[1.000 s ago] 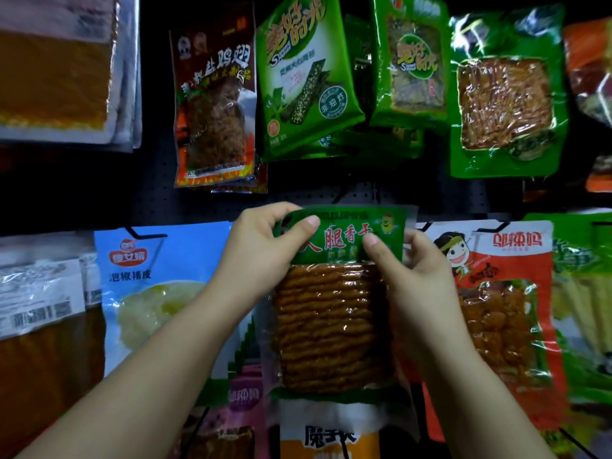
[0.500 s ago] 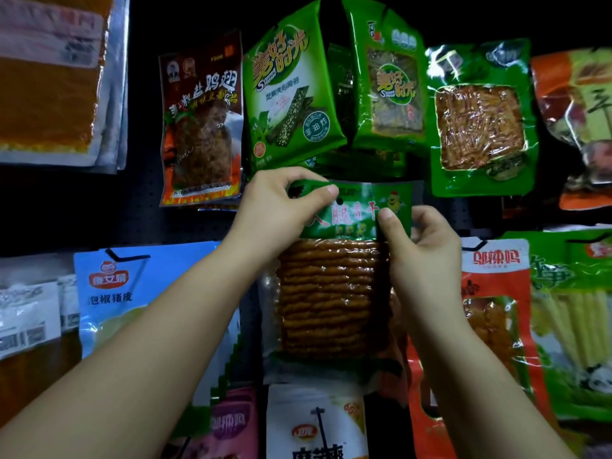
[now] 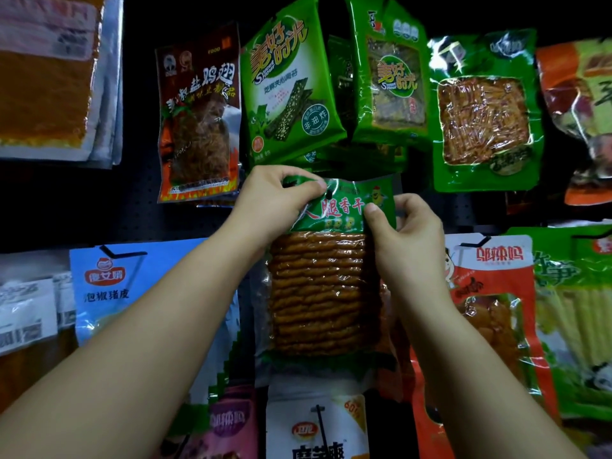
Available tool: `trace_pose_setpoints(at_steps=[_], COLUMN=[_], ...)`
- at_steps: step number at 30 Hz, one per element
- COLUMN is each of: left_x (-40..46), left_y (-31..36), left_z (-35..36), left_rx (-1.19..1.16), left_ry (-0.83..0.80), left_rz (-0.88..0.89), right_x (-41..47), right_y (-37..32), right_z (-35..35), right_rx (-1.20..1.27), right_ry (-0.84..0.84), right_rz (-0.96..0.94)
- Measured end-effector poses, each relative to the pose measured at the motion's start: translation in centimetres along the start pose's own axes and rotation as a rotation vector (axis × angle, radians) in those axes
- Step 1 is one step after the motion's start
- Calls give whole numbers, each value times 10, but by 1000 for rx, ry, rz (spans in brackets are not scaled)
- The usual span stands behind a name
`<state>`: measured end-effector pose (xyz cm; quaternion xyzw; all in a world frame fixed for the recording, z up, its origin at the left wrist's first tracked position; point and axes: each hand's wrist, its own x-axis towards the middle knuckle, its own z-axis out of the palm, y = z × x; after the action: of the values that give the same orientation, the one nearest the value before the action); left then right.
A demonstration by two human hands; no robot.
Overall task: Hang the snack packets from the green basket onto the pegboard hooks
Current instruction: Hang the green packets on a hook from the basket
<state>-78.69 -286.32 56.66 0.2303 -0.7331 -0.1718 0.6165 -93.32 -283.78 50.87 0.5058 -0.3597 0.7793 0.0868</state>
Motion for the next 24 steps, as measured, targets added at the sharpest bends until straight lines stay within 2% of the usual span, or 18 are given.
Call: trace_pose_setpoints(at_steps=[7, 11, 16, 24], left_x=[-1, -1, -13, -10], left_y=[-31, -56, -96, -139], left_z=[3, 5, 7, 21], left_rx=[68, 3, -97, -34], left_ry=[5, 57, 117, 165], left_rz=[-49, -101, -227, -377], right_x=[-20, -34, -45, -22], right_y=[21, 42, 75, 112], right_z=[8, 12, 22, 53], right_rx=[-13, 83, 80, -62], right_ry=[-60, -128, -213, -149], right_rz=[32, 148, 340, 498])
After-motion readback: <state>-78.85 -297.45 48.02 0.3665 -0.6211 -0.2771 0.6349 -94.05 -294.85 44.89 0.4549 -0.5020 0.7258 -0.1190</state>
